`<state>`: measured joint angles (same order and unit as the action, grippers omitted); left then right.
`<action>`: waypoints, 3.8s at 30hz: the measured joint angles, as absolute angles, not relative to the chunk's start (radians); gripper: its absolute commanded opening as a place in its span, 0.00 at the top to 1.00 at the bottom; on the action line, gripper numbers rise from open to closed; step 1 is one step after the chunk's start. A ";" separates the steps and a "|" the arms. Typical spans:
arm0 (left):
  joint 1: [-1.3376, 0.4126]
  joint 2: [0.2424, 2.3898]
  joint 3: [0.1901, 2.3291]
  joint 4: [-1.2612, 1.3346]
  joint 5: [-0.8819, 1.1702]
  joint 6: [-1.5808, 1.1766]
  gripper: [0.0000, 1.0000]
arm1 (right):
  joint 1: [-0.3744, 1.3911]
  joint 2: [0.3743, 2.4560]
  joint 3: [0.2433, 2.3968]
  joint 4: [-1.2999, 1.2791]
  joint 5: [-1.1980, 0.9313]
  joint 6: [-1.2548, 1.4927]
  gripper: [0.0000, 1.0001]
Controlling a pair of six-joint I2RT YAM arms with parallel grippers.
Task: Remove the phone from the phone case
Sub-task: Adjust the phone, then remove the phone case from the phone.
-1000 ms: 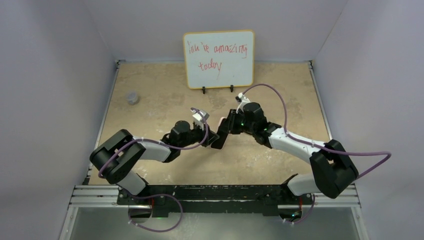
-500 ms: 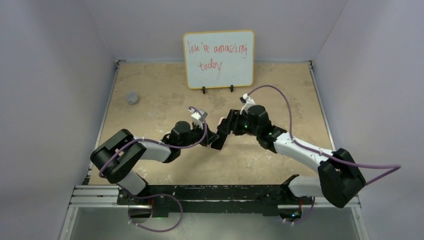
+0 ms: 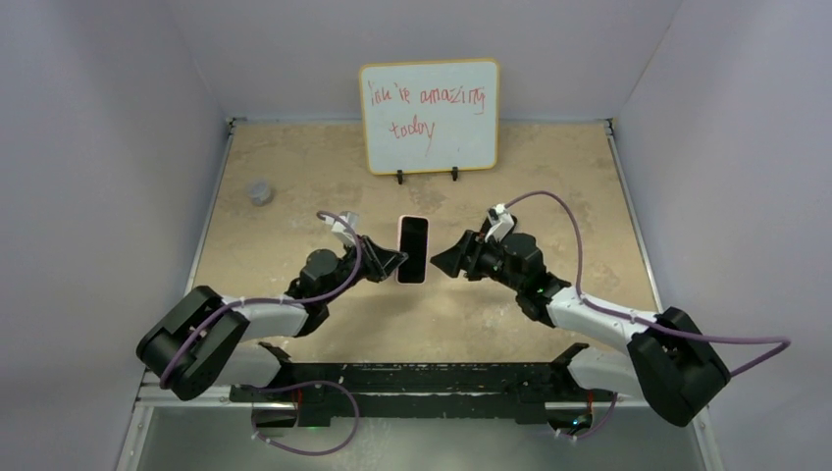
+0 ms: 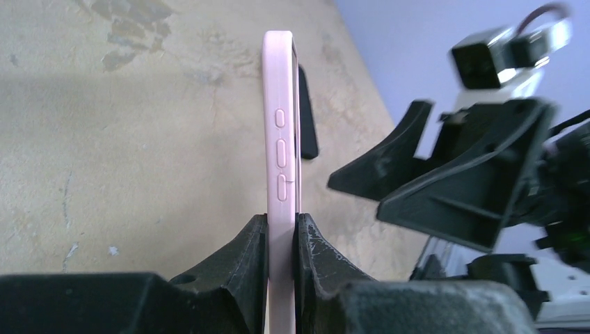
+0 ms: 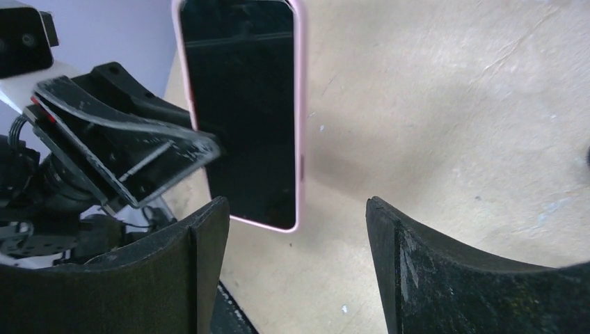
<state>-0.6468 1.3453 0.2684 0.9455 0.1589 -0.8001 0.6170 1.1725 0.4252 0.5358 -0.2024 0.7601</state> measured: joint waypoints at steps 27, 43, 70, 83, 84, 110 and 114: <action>-0.627 1.196 0.217 1.158 0.220 -1.121 0.91 | 0.635 1.533 0.321 1.502 -0.469 1.264 0.99; -0.524 1.190 0.252 1.099 0.426 -1.139 0.52 | 0.634 1.599 0.325 1.554 -0.543 1.326 1.00; -0.515 1.319 0.309 1.164 0.491 -1.217 0.85 | 0.641 1.642 0.378 1.573 -0.632 1.369 1.00; -0.516 1.328 0.309 1.238 0.495 -1.264 1.00 | 0.646 1.594 0.380 1.559 -0.630 1.328 0.63; -0.517 1.328 0.309 1.250 0.495 -1.264 1.00 | 0.647 1.585 0.379 1.553 -0.629 1.326 0.57; -0.491 1.226 0.310 1.203 0.487 -1.272 1.00 | 0.654 0.957 0.286 0.850 -0.459 0.764 0.41; -0.491 1.226 0.319 1.187 0.489 -1.275 1.00 | 0.654 1.035 0.301 0.855 -0.509 0.744 0.45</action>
